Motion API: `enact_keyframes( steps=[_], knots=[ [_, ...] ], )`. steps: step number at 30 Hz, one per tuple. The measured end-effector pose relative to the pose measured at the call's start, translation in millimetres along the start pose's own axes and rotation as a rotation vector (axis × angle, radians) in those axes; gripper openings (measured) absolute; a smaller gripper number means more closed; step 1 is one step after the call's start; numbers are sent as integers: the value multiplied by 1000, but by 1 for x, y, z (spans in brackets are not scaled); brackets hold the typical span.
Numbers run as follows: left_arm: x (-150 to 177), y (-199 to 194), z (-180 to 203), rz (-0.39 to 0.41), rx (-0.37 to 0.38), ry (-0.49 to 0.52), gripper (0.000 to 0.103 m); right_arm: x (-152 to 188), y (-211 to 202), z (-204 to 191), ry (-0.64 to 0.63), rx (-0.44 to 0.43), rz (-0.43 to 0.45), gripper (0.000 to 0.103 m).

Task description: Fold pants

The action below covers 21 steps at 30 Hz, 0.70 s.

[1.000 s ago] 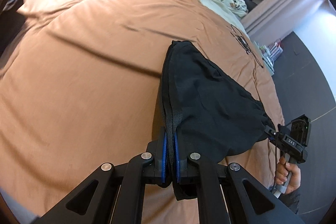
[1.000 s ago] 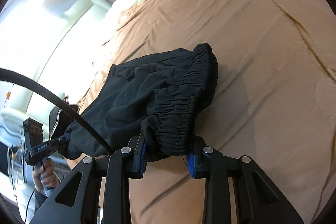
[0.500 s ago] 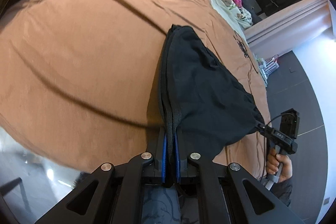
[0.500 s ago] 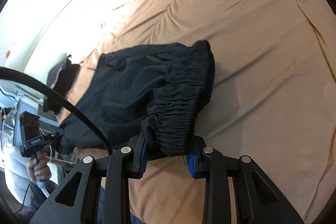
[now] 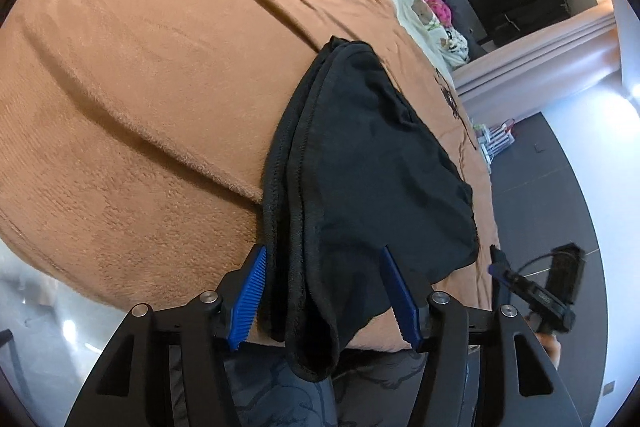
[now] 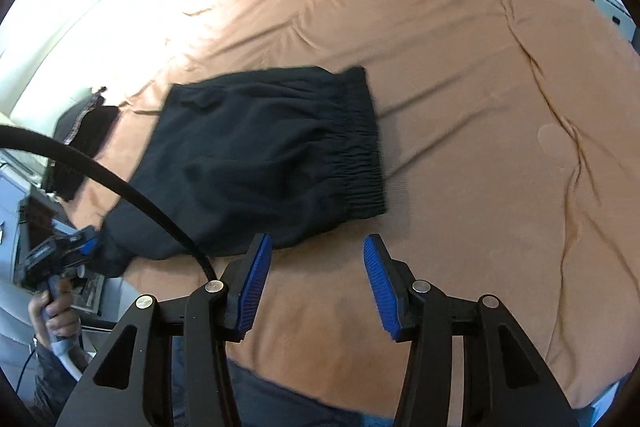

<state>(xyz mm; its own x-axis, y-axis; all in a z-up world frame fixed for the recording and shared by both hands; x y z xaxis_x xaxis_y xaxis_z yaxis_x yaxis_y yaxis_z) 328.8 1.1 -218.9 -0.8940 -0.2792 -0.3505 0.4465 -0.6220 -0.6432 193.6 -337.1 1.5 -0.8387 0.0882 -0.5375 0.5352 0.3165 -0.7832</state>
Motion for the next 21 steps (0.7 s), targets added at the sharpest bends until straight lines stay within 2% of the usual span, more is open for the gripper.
enact_keyframes(
  steps=[5, 8, 11, 13, 15, 21],
  knots=[
    [9, -1, -1, 7, 19, -3, 60, 8, -5, -35, -36, 5, 44, 46],
    [16, -3, -3, 16, 17, 10, 58, 12, 2, -47, -39, -17, 41, 46],
    [16, 3, -7, 7, -20, 17, 29, 15, 16, -61, -61, -33, 20, 46],
    [16, 3, -11, 5, -3, -4, 12, 15, 26, -76, -74, -41, 17, 46],
    [17, -1, -15, 1, 28, -28, 8, 13, 37, -89, -85, -51, 16, 46],
    [14, -18, -21, -13, 114, -87, 7, 2, 67, -111, -104, -43, 10, 42]
  ],
)
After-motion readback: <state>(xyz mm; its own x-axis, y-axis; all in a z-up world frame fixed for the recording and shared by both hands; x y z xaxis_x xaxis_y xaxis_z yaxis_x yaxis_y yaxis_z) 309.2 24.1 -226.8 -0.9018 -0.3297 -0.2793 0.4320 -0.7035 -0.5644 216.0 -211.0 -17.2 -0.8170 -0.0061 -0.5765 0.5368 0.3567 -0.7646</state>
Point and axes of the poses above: each gripper's, at about its wrist camera, not at the fingertips, and y roughly the way its jaws point, z to its right, x to its underside, the point moved 6 cm from there along y, roughly the way its jaws point, and after that the axes turned 2 degrees about y, right-handed, at the moved point
